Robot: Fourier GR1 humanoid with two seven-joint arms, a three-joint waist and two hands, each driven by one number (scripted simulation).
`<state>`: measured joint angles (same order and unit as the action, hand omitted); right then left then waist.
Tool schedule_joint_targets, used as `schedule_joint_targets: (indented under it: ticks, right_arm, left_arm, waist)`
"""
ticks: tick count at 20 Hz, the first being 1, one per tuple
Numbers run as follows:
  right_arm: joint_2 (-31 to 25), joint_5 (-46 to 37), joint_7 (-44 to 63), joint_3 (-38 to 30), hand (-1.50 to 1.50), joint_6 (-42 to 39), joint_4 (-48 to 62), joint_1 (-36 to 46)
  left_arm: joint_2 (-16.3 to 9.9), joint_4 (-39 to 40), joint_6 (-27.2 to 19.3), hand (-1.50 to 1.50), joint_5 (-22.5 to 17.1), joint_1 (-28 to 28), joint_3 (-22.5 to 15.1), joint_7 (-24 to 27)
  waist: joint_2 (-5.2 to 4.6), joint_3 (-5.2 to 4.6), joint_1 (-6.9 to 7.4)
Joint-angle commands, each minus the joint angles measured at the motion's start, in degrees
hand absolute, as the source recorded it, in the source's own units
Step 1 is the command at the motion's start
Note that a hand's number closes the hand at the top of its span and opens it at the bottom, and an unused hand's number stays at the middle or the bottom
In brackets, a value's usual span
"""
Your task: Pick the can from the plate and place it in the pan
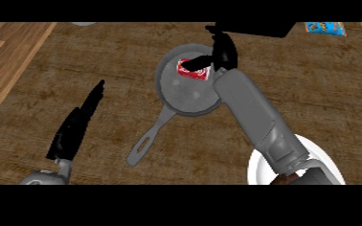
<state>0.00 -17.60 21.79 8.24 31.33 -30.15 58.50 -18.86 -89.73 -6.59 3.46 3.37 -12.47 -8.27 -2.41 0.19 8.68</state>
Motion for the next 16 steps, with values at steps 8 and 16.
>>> schedule_joint_targets:
  ticks: [8,16]
  right_arm:
    - [0.0,11.3,-12.6,-6.7,-1.5,22.5,0.5,1.1]
    - [-1.0,15.5,-29.7,-14.4,-1.5,18.9,-4.3,-10.5]
  left_arm:
    - [0.0,1.0,-0.6,0.0,-0.1,-1.9,1.8,0.9]
    - [-1.2,-1.9,-1.0,0.0,-0.7,-7.8,5.2,0.9]
  waist:
    - [1.04,-0.1,-3.25]
    - [2.21,-0.13,-7.72]
